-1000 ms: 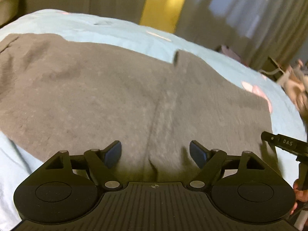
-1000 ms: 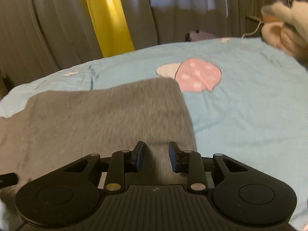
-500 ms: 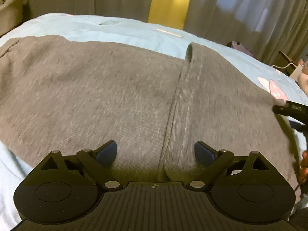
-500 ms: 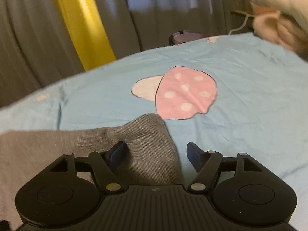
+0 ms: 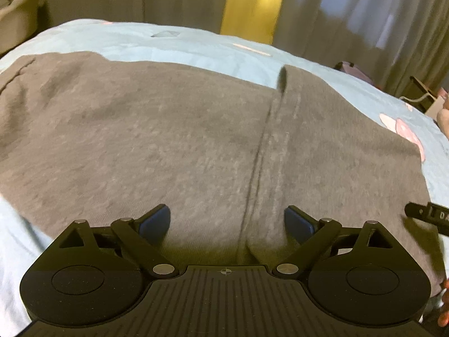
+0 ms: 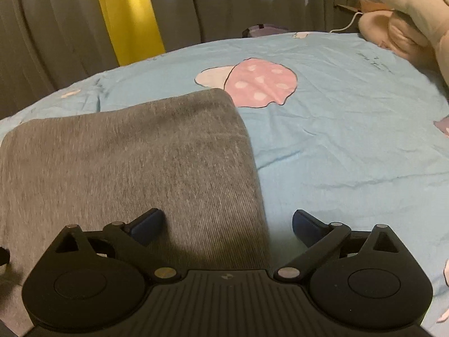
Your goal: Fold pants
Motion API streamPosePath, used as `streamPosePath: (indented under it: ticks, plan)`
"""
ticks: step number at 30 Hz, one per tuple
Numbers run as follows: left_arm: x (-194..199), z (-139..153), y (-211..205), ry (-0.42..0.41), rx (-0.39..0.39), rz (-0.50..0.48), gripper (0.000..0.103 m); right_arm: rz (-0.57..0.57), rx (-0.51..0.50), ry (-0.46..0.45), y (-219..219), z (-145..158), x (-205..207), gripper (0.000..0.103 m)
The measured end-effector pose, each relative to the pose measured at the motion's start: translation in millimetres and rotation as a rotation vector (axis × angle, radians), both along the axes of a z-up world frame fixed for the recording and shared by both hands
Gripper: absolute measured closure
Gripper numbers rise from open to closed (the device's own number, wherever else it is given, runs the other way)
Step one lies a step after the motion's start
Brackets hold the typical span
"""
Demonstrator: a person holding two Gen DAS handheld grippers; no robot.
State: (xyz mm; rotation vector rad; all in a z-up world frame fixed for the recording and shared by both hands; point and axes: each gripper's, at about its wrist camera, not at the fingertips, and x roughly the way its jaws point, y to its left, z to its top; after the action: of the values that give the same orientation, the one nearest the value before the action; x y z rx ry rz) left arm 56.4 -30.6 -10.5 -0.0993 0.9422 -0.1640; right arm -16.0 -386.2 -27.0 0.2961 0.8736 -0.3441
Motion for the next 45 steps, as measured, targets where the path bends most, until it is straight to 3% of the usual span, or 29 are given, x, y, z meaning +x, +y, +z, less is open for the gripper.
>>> streamPosePath:
  ticks: [4, 9, 13, 17, 21, 24, 28, 33, 38, 41, 45]
  plan:
    - [-5.4, 9.4, 17.5, -0.013, -0.054, 0.075, 0.008, 0.005, -0.066, 0.001, 18.2, 10.2, -13.7, 0.004]
    - [-9.2, 22.8, 50.7, -0.04, -0.179, 0.211, 0.008, 0.098, -0.045, 0.002, 40.5, 19.4, -32.1, 0.004]
    - [-18.1, 41.8, 97.4, -0.157, -0.303, 0.351, 0.009, 0.099, -0.042, 0.03, 42.2, 17.5, -30.2, 0.004]
    - [-17.4, 45.5, 157.0, -0.219, -0.386, 0.419, 0.014, 0.067, -0.017, 0.037, 37.4, 11.7, -24.6, 0.004]
    - [-15.6, 26.9, 228.6, -0.178, -0.431, 0.526, 0.023, 0.062, -0.036, 0.042, 38.3, 6.2, -18.7, 0.004]
    - [-11.6, 6.5, 268.0, -0.109, -0.53, 0.594, 0.027, 0.04, -0.022, 0.028, 35.7, 1.9, -15.1, 0.004]
    - [1.2, -11.4, 287.6, -0.073, -0.649, 0.608, 0.033, 0.006, 0.01, 0.008, 29.1, -2.6, -11.8, 0.004]
    - [34.5, -22.2, 293.5, -0.033, -0.643, 0.627, 0.037, -0.005, 0.016, 0.002, 29.0, -3.4, -11.3, 0.004]
    - [55.0, -29.0, 301.5, -0.022, -0.757, 0.644, 0.043, -0.014, 0.012, -0.004, 29.3, -4.5, -10.3, 0.004]
    - [59.7, -24.7, 301.0, -0.024, -0.718, 0.621, 0.062, -0.023, 0.019, -0.009, 28.1, -5.4, -9.3, 0.004]
    - [62.4, -21.1, 306.0, -0.051, -0.716, 0.58, 0.067, -0.028, 0.024, -0.016, 27.2, -6.2, -8.9, 0.004]
